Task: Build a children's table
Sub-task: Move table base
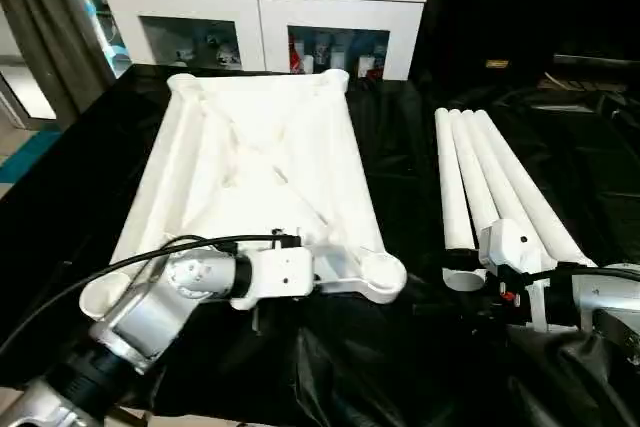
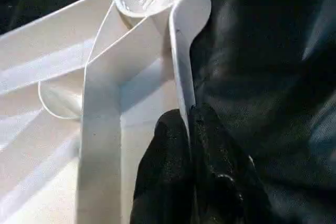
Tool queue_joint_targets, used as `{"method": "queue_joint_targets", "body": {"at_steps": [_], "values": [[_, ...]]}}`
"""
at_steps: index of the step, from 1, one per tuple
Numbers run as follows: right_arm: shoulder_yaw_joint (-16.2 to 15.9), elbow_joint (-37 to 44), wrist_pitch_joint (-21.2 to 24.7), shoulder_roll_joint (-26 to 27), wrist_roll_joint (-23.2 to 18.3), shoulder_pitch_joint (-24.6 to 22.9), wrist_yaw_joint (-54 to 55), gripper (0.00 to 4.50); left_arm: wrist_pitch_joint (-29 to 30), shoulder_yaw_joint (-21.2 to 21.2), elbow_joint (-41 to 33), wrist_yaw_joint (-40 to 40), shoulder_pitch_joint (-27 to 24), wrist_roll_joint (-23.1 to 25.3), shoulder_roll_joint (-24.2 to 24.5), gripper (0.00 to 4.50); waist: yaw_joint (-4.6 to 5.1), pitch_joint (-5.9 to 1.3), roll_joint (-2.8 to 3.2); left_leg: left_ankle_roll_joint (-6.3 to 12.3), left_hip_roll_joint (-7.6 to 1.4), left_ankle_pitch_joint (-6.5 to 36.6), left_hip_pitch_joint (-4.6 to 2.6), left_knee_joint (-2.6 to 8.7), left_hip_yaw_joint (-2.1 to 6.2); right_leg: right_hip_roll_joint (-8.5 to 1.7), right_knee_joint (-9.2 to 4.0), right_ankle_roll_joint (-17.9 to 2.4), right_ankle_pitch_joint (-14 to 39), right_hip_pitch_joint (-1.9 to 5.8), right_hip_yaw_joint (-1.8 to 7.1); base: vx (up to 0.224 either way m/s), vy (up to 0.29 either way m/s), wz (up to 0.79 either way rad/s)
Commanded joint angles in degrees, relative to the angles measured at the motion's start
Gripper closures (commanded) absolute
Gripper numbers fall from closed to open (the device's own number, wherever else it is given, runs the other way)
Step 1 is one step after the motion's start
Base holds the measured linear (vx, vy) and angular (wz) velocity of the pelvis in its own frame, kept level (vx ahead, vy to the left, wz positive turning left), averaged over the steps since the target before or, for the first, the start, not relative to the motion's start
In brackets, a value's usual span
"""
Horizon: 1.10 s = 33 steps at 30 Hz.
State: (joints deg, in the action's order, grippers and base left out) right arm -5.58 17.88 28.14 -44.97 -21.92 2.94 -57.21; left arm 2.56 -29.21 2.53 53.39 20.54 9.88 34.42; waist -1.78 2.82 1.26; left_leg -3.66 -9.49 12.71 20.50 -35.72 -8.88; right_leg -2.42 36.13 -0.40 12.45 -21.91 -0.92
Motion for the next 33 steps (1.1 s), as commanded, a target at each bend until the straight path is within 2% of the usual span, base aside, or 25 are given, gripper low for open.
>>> {"method": "queue_joint_targets", "body": {"at_steps": [1,9,18,20,21,22,23,24,27,28,30,31,32,33], "values": [[0.22,-0.04,-0.94,0.47,0.55,0.35,0.56,0.75,-1.45,0.50,-1.18,-2.77,1.23,5.74,2.32,4.48,-0.24,-2.87,-0.73,3.98,-3.37,8.05,0.19,4.63,1.19,-5.05,-4.75,-13.00,7.45,2.65,2.50,0.000,0.000,0.00],[-0.10,-0.59,-1.73,1.22,1.25,0.36,1.13,0.75,-0.86,1.23,-1.71,-2.40,1.73,5.97,3.25,4.48,-0.44,-2.80,-0.32,3.51,-3.40,8.47,0.06,4.72,1.17,-5.15,-4.59,-13.74,7.13,2.51,2.49,0.000,0.000,0.00],[-0.06,-0.66,-1.85,1.70,1.30,0.40,1.35,0.75,1.98,2.61,-2.49,-1.14,-0.85,3.49,2.65,4.48,-0.33,-2.84,-0.39,3.57,-3.35,8.22,0.08,4.71,1.13,-5.09,-4.50,-14.14,6.14,2.58,2.47,0.000,0.000,0.00],[-0.08,-0.60,-1.81,1.79,1.20,0.31,1.43,0.75,3.23,2.97,-2.92,-0.29,-1.65,2.19,2.71,4.01,-0.33,-2.83,-0.51,3.58,-3.29,8.08,0.13,4.67,1.09,-5.16,-4.49,-14.15,6.47,2.63,2.50,0.000,0.000,0.00],[-0.07,-0.55,-1.84,1.79,1.16,0.23,1.49,0.75,4.21,3.16,-3.14,-0.07,-2.03,1.90,2.86,4.01,-0.31,-2.81,-0.38,3.63,-3.31,7.95,0.17,4.70,1.12,-5.13,-4.54,-14.15,6.67,2.63,2.47,0.000,0.000,0.00],[-0.05,-0.61,-1.80,1.85,1.07,0.29,1.51,0.75,4.82,3.37,-3.35,0.28,-2.30,1.56,3.18,3.89,-0.22,-2.76,-0.58,3.74,-3.35,8.07,0.14,4.72,1.10,-5.05,-4.59,-14.03,6.88,2.57,2.47,0.000,0.000,0.00],[-0.04,-0.63,-1.80,1.85,1.05,0.31,1.50,0.75,4.89,3.40,-3.41,0.37,-2.34,1.47,3.24,3.89,-0.27,-2.74,-0.51,3.80,-3.31,8.21,0.08,4.72,1.09,-5.04,-4.62,-13.94,7.27,2.51,2.47,0.000,0.000,0.00],[-0.03,-0.67,-1.79,1.88,1.01,0.38,1.49,0.75,5.17,3.57,-3.64,0.68,-2.49,1.11,3.43,3.64,-0.34,-2.73,-0.43,3.78,-3.28,8.63,-0.02,4.73,1.07,-4.97,-4.69,-13.71,8.17,2.38,2.45,0.000,0.000,0.00],[0.32,-0.77,-1.24,2.23,0.51,1.26,1.61,0.75,8.57,6.60,-6.58,2.63,-3.89,-4.06,4.18,3.53,-0.39,-2.61,-0.52,3.29,-3.33,9.63,-0.11,4.89,1.04,-5.00,-4.79,-13.58,9.92,2.25,2.50,0.000,0.000,0.00],[0.35,-0.77,-1.21,2.25,0.49,1.33,1.62,0.75,8.78,6.87,-6.76,2.66,-3.96,-4.43,4.15,3.44,-0.39,-2.62,-0.46,3.01,-3.32,9.65,-0.10,4.95,1.06,-5.03,-4.71,-13.78,10.10,2.26,2.45,0.000,0.000,0.00],[0.79,-0.77,-0.49,2.73,-0.20,2.02,1.99,0.75,10.98,8.83,-8.09,3.24,-4.19,-7.78,3.50,3.44,-0.42,-2.63,-0.66,3.27,-3.32,9.22,-0.23,4.87,0.96,-4.92,-4.71,-13.97,9.18,2.16,2.50,0.000,0.000,0.00],[1.06,-0.65,-0.07,3.22,-0.54,2.60,2.54,0.75,11.61,10.07,-8.74,3.23,-4.14,-9.55,3.02,3.18,-0.42,-2.67,-0.66,3.29,-3.21,8.94,-0.20,4.82,0.90,-4.97,-4.58,-14.28,8.68,2.22,2.49,0.000,0.000,0.00],[1.25,-0.54,0.34,3.80,-0.05,3.40,4.01,0.75,12.62,11.56,-9.30,3.13,-3.96,-11.49,2.33,3.18,-0.47,-2.66,-0.61,3.32,-3.19,8.86,-0.19,4.77,0.88,-5.01,-4.58,-14.37,8.60,2.21,2.51,0.000,0.000,0.00],[1.28,-0.68,2.75,4.98,0.88,5.19,7.19,0.75,13.23,13.50,-9.36,2.33,-3.29,-13.19,1.40,3.18,-0.43,-2.71,-0.95,3.29,-3.21,8.23,-0.16,4.80,0.82,-4.95,-4.48,-14.46,8.16,2.24,2.46,0.000,0.000,0.00]]}}
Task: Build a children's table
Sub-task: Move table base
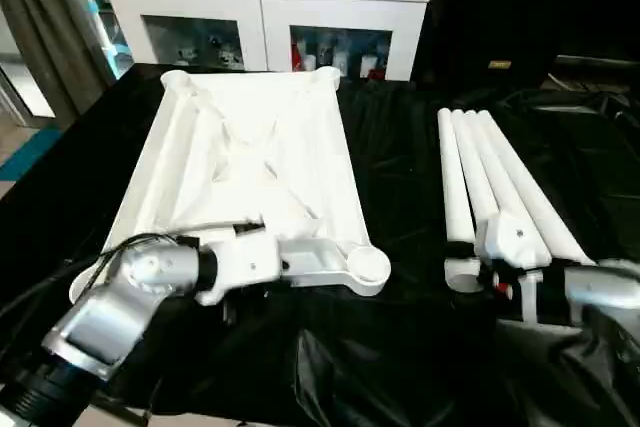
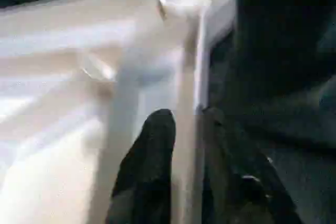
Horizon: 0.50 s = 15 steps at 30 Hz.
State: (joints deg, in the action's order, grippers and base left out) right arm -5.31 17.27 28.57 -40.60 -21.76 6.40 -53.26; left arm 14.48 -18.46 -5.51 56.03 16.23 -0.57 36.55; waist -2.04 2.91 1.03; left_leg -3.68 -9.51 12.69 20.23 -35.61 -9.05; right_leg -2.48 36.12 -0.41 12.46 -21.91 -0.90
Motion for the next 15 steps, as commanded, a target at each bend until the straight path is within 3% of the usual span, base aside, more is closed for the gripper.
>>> {"method": "queue_joint_targets", "body": {"at_steps": [1,2,4,5,6,7,8,9,10,14,15], "values": [[0.75,-0.56,6.84,2.41,2.35,4.69,8.22,0.75,1.69,5.30,-0.82,-2.05,2.18,-4.39,-2.20,3.18,0.00,-2.76,-0.78,2.89,-2.85,7.20,0.11,4.67,0.91,-4.58,-4.47,-14.72,8.04,2.11,2.31,0.000,0.000,0.00],[0.75,-0.56,6.84,2.41,2.35,4.69,8.22,0.75,1.69,5.30,-0.82,-2.05,2.18,-4.39,-2.20,3.18,-0.02,-2.81,-0.66,2.55,-2.76,6.93,0.03,4.62,1.00,-4.45,-4.30,-14.74,8.06,2.16,2.25,0.000,0.000,0.00],[1.27,-2.74,12.76,5.80,2.33,8.31,13.37,0.75,2.17,7.16,-0.02,-3.87,3.30,-4.86,-3.60,3.18,0.16,-2.93,-0.57,2.06,-2.66,5.78,0.01,4.51,0.91,-4.42,-4.10,-14.74,6.10,2.17,2.35,0.000,0.000,0.00],[2.50,-4.85,15.81,8.51,1.73,10.59,16.69,0.46,2.22,7.70,0.42,-4.78,3.94,-4.80,-4.20,3.13,0.12,-2.94,-1.13,2.06,-2.73,5.76,0.06,4.55,0.84,-4.45,-4.29,-14.38,6.18,2.31,2.36,0.000,0.000,0.00],[3.47,-7.24,18.13,11.03,2.46,12.87,20.50,0.39,2.59,7.97,0.50,-5.47,4.35,-4.71,-4.68,3.13,0.17,-2.98,-0.84,1.64,-2.59,4.89,0.08,4.56,0.87,-4.44,-4.05,-14.21,5.80,2.30,2.44,0.000,0.000,0.00],[4.08,-8.58,19.54,12.24,2.76,14.05,22.41,0.39,3.25,8.06,0.22,-5.68,4.50,-4.81,-4.88,3.13,0.37,-3.15,-1.46,1.54,-2.53,4.32,0.09,4.47,0.75,-4.40,-4.01,-14.21,5.27,2.29,2.40,0.000,0.000,0.00],[4.53,-10.63,21.37,13.80,4.30,15.93,25.49,0.34,4.30,8.19,-0.76,-5.33,4.43,-5.99,-5.38,3.13,0.18,-3.16,-1.07,0.61,-2.71,3.17,-0.14,4.51,0.73,-4.35,-3.74,-14.32,3.82,2.14,2.37,0.000,0.000,0.00],[5.10,-12.16,22.83,15.04,5.38,17.40,28.06,0.20,5.56,8.37,-1.78,-5.14,4.31,-7.39,-5.84,3.13,0.23,-3.15,-1.32,0.27,-2.67,2.76,-0.07,4.55,0.63,-4.27,-3.65,-14.32,3.11,2.21,2.37,0.000,0.000,0.00],[6.05,-13.38,24.20,16.37,5.78,18.63,30.34,0.08,6.61,8.60,-2.61,-4.99,4.19,-8.64,-6.33,3.13,0.02,-3.36,-1.15,-0.09,-2.63,1.87,-0.10,4.48,0.59,-4.36,-3.33,-14.40,1.42,2.32,2.41,0.000,0.000,0.00],[8.63,-16.95,28.04,20.69,6.94,23.31,37.33,0.08,9.15,8.67,-4.81,-3.94,4.10,-11.83,-7.69,3.13,-0.41,-3.56,-1.47,0.48,-2.52,-1.86,0.15,4.28,0.34,-4.30,-2.81,-14.58,-4.76,2.60,2.38,0.000,0.000,0.00],[8.94,-18.55,30.49,21.92,8.21,25.12,40.04,0.08,10.08,8.05,-5.50,-2.92,4.08,-12.37,-7.47,3.13,-0.35,-3.46,-1.84,0.59,-2.56,-1.87,0.22,4.34,0.27,-4.31,-2.90,-14.40,-4.68,2.66,2.45,0.000,0.000,0.00]]}}
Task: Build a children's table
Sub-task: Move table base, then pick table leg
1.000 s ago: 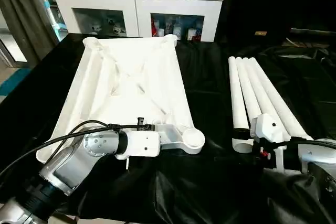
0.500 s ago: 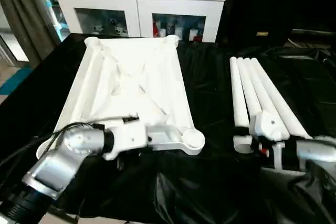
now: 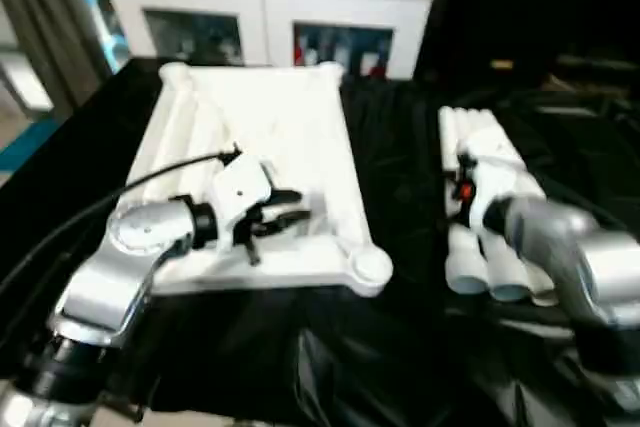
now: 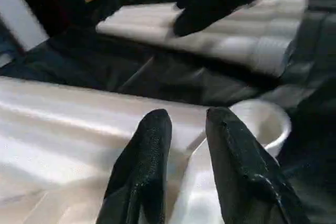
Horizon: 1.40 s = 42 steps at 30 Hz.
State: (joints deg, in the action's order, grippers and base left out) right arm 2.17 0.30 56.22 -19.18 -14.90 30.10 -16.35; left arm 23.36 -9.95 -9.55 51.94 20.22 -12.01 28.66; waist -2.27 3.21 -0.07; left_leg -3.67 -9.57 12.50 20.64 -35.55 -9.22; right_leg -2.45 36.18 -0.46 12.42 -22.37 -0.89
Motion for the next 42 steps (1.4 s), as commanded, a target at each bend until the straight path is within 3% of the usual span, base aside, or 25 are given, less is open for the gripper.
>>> {"method": "queue_joint_targets", "body": {"at_steps": [1,2,5,10,20,29,37,42], "values": [[1.56,-1.83,3.05,0.64,1.43,1.59,3.43,0.08,1.32,-0.51,-1.54,1.28,0.08,-1.01,0.43,3.13,-0.16,-3.67,-0.43,0.36,-2.48,-1.17,-0.21,4.36,0.48,-4.42,-2.97,-14.19,-3.34,3.03,2.42,0.000,0.000,0.00],[1.97,-2.88,3.94,1.22,1.75,2.33,4.64,0.08,1.81,-0.69,-1.88,1.75,0.03,-1.35,0.46,3.13,-0.14,-3.62,-0.66,0.19,-2.49,-0.68,-0.22,4.35,0.37,-4.38,-3.12,-13.91,-2.69,3.06,2.43,0.000,0.000,0.00],[3.50,-6.86,6.07,2.70,3.02,4.75,8.32,0.08,3.31,-1.50,-2.79,3.01,0.09,-2.40,1.08,3.13,-0.10,-3.57,-0.53,-1.22,-2.46,0.57,-0.48,4.44,0.25,-4.33,-3.17,-13.09,-0.80,2.85,2.55,0.000,0.000,0.00],[4.83,-9.40,9.62,2.93,3.81,6.39,10.60,0.08,5.89,-3.31,-4.73,5.92,0.20,-4.26,2.42,3.13,-0.20,-3.58,-0.49,-2.01,-2.49,0.23,-0.44,4.50,0.11,-4.19,-2.99,-12.34,-2.02,2.97,2.53,0.000,0.000,0.00],[7.11,-11.10,12.44,3.92,3.97,5.90,12.82,0.08,8.19,-4.48,-5.46,7.97,1.06,-5.63,3.54,3.13,-0.30,-3.54,-0.23,-2.70,-2.42,1.80,-0.44,4.50,0.00,-4.13,-3.16,-12.14,-1.23,3.05,2.62,0.000,0.000,0.00],[6.30,-11.69,13.91,3.82,3.93,4.86,12.51,0.08,8.57,-4.92,-6.09,8.47,1.01,-5.31,3.92,3.13,-0.35,-3.59,-0.17,-3.01,-2.49,1.57,-0.48,4.51,0.05,-4.09,-3.06,-12.19,-1.90,3.06,2.53,0.000,0.000,0.00],[9.82,-13.24,16.70,5.19,1.69,4.75,11.71,0.08,9.11,-4.97,-6.93,8.99,0.76,-5.94,4.80,3.13,-0.49,-3.52,-0.23,-2.99,-2.53,2.07,-0.54,4.58,0.03,-4.17,-3.11,-12.11,-0.66,2.99,2.58,0.000,0.000,0.00],[10.16,-13.38,18.25,4.98,1.39,5.10,11.24,0.08,8.80,-5.27,-7.24,9.51,0.97,-6.14,5.19,3.13,-0.68,-3.56,-0.25,-3.05,-2.51,1.43,-0.52,4.57,0.00,-4.12,-3.05,-12.11,-1.34,3.00,2.54,0.000,0.000,0.00]]}}
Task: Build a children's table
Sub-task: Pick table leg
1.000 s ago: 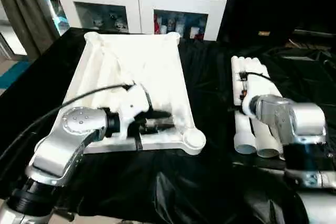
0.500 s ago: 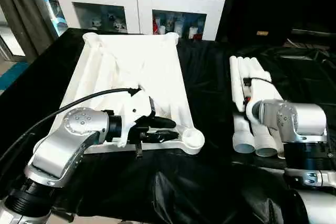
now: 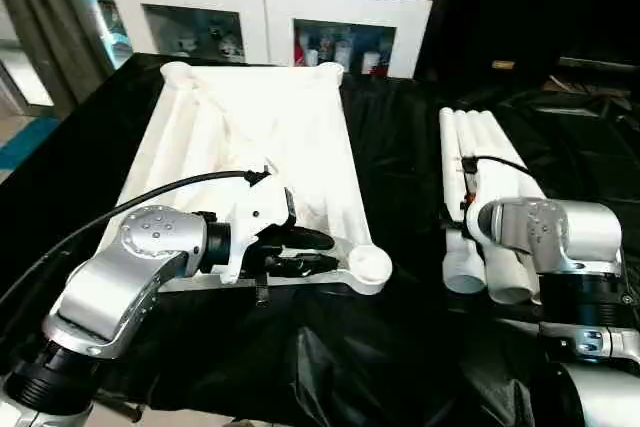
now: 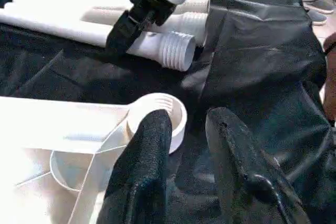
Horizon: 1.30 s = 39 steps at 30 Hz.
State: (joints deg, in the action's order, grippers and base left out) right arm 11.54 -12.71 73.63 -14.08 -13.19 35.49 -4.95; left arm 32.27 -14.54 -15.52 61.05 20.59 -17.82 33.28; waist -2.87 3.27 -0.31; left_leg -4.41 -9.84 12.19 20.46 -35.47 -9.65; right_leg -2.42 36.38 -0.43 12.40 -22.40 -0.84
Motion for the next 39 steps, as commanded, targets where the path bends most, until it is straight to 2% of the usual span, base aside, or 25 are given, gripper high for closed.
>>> {"method": "queue_joint_targets", "body": {"at_steps": [1,6,10,11,12,13,14,15,16,18,20,21,22,24,27,28,31,32,33,35,39], "values": [[0.78,-0.59,1.32,-0.23,-0.35,-0.24,-0.30,0.08,-0.14,-0.73,-1.25,0.43,0.67,-0.32,0.56,3.13,-0.11,-3.64,-0.03,-2.31,-2.22,1.57,-0.33,4.47,0.43,-4.14,-3.22,-12.07,-1.50,3.03,2.48,0.000,0.000,0.00],[0.64,-1.72,2.12,-0.66,-0.10,-0.64,-0.30,0.08,-0.48,-1.05,-0.92,0.69,1.29,-0.11,0.37,3.13,-0.27,-3.62,-0.12,-2.43,-2.23,1.74,-0.36,4.47,0.37,-4.23,-3.31,-12.08,-0.73,2.98,2.52,0.000,0.000,0.00],[0.86,-2.62,1.99,-0.76,0.18,-0.81,-0.17,0.54,-0.75,-1.29,-0.79,0.85,1.44,-0.07,0.37,3.13,-0.32,-3.57,-0.11,-2.51,-2.25,2.06,-0.38,4.51,0.38,-4.23,-3.36,-11.81,0.15,2.91,2.50,0.000,0.000,0.00],[0.90,-2.81,1.97,-0.78,0.25,-0.83,-0.18,0.54,-0.79,-1.33,-0.76,0.88,1.46,-0.06,0.38,3.13,-0.31,-3.54,-0.13,-2.56,-2.23,2.31,-0.36,4.50,0.36,-4.24,-3.40,-11.79,0.54,2.90,2.51,0.000,0.000,0.00],[0.94,-3.65,1.66,-0.92,0.29,-0.86,-0.52,0.72,-0.77,-1.51,-0.58,0.91,1.57,-0.05,0.23,2.96,-0.34,-3.55,0.06,-2.73,-2.23,2.56,-0.38,4.50,0.39,-4.28,-3.41,-11.76,0.99,2.89,2.53,0.000,0.000,0.00],[0.94,-3.68,1.65,-0.93,0.29,-0.86,-0.53,0.75,-0.77,-1.52,-0.58,0.91,1.57,-0.05,0.22,2.86,-0.29,-3.51,-0.03,-2.89,-2.24,2.99,-0.40,4.53,0.36,-4.27,-3.52,-11.72,1.59,2.85,2.54,0.000,0.000,0.00],[1.02,-4.60,1.16,-1.07,0.38,-0.74,-0.60,0.77,-0.85,-1.75,-0.31,0.97,1.79,-0.04,0.05,2.79,-0.34,-3.54,0.23,-3.04,-2.23,3.06,-0.42,4.52,0.42,-4.27,-3.44,-11.71,1.62,2.85,2.52,0.000,0.000,0.00],[1.03,-5.02,0.89,-1.23,0.40,-0.67,-0.67,0.86,-0.91,-1.91,-0.15,0.93,1.95,0.02,-0.10,2.76,-0.29,-3.51,0.10,-3.15,-2.22,3.24,-0.41,4.53,0.38,-4.18,-3.50,-11.61,1.59,2.82,2.51,0.000,0.000,0.00],[1.14,-5.32,0.66,-1.24,0.43,-0.60,-0.60,1.13,-1.03,-1.99,0.03,0.97,2.07,0.08,-0.14,2.54,-0.29,-3.50,0.06,-3.19,-2.22,3.38,-0.37,4.55,0.40,-4.18,-3.50,-11.60,1.66,2.86,2.51,0.000,0.000,0.00],[1.26,-5.78,0.32,-1.31,0.44,-0.45,-0.60,1.17,-1.47,-2.18,0.46,0.88,2.31,0.49,-0.23,2.45,-0.29,-3.49,0.08,-3.15,-2.18,3.52,-0.33,4.54,0.39,-4.22,-3.57,-11.57,1.88,2.88,2.54,0.000,0.000,0.00],[1.56,-6.95,-0.54,-1.34,0.63,-0.01,-0.38,1.37,-3.24,-2.33,1.71,0.51,2.70,1.63,-0.55,2.28,-0.26,-3.50,0.37,-3.43,-2.14,4.50,-0.48,4.51,0.38,-4.17,-3.77,-11.60,2.82,2.76,2.55,0.000,0.000,0.00],[1.59,-7.00,-0.57,-1.30,0.64,0.01,-0.35,1.37,-3.26,-2.30,1.78,0.50,2.69,1.63,-0.57,2.28,-0.29,-3.45,0.30,-3.50,-2.16,4.81,-0.46,4.52,0.38,-4.19,-3.78,-11.59,3.12,2.79,2.58,0.000,0.000,0.00],[1.72,-7.44,-0.84,-1.21,0.70,0.20,-0.24,1.59,-3.17,-2.20,2.10,0.84,2.73,1.25,-0.70,2.04,-0.31,-3.42,0.68,-3.74,-2.16,5.13,-0.39,4.56,0.50,-4.23,-3.70,-11.60,3.54,2.83,2.57,0.000,0.000,0.00],[1.91,-8.14,-1.39,-1.45,0.70,0.31,-0.44,1.70,-1.41,-2.44,1.95,1.04,2.94,0.31,-0.79,1.91,-0.25,-3.47,0.14,-3.70,-2.16,5.41,-0.40,4.58,0.44,-4.20,-3.78,-11.57,3.84,2.88,2.55,0.000,0.000,0.00],[2.42,-8.52,-1.81,-1.28,0.81,0.31,0.00,1.95,-3.20,-2.09,2.22,-0.03,2.85,1.18,-1.17,1.71,-0.28,-3.45,0.06,-3.35,-2.21,5.07,-0.40,4.54,0.41,-4.22,-3.77,-11.77,3.88,2.80,2.56,0.000,0.000,0.00],[2.54,-8.65,-1.95,-1.18,0.82,0.28,0.10,2.06,-3.24,-1.91,2.20,0.04,2.67,0.95,-1.16,1.54,-0.30,-3.43,0.14,-3.35,-2.23,5.15,-0.39,4.58,0.45,-4.21,-3.77,-11.75,4.10,2.81,2.54,0.000,0.000,0.00],[3.28,-8.84,-2.29,-0.62,0.78,0.44,0.79,2.17,-3.56,-1.18,2.60,-0.37,2.40,0.22,-1.73,1.45,-0.27,-3.39,0.11,-3.34,-2.16,5.69,-0.42,4.58,0.40,-4.23,-3.90,-11.63,5.04,2.74,2.56,0.000,0.000,0.00],[3.51,-8.75,-2.34,-0.48,0.78,0.51,1.02,2.39,-3.49,-1.04,2.71,-0.44,2.46,0.03,-1.93,1.17,-0.22,-3.38,0.12,-3.39,-2.18,5.75,-0.45,4.58,0.39,-4.19,-3.92,-11.57,5.31,2.69,2.58,0.000,0.000,0.00],[3.91,-8.70,-2.49,-0.33,0.80,0.59,1.36,2.39,-3.58,-0.88,2.88,-0.71,2.59,0.06,-2.20,1.17,-0.22,-3.38,0.12,-3.39,-2.18,5.75,-0.45,4.58,0.39,-4.19,-3.92,-11.57,5.31,2.69,2.58,0.000,0.000,0.00],[4.40,-9.62,-3.39,-0.56,0.72,1.10,1.50,2.52,-3.76,-0.02,4.91,-3.03,3.89,0.77,-3.84,1.03,-0.25,-3.42,0.51,-3.74,-2.18,6.20,-0.51,4.62,0.51,-4.16,-3.88,-11.45,5.47,2.64,2.52,0.000,0.000,0.00],[4.96,-10.61,-5.15,-0.73,0.45,1.56,1.32,2.58,-4.08,1.06,7.38,-5.63,5.30,1.23,-5.66,0.69,-0.27,-3.48,0.53,-3.96,-2.13,6.70,-0.53,4.58,0.50,-4.19,-4.01,-11.55,5.30,2.73,2.53,0.000,0.000,0.00]]}}
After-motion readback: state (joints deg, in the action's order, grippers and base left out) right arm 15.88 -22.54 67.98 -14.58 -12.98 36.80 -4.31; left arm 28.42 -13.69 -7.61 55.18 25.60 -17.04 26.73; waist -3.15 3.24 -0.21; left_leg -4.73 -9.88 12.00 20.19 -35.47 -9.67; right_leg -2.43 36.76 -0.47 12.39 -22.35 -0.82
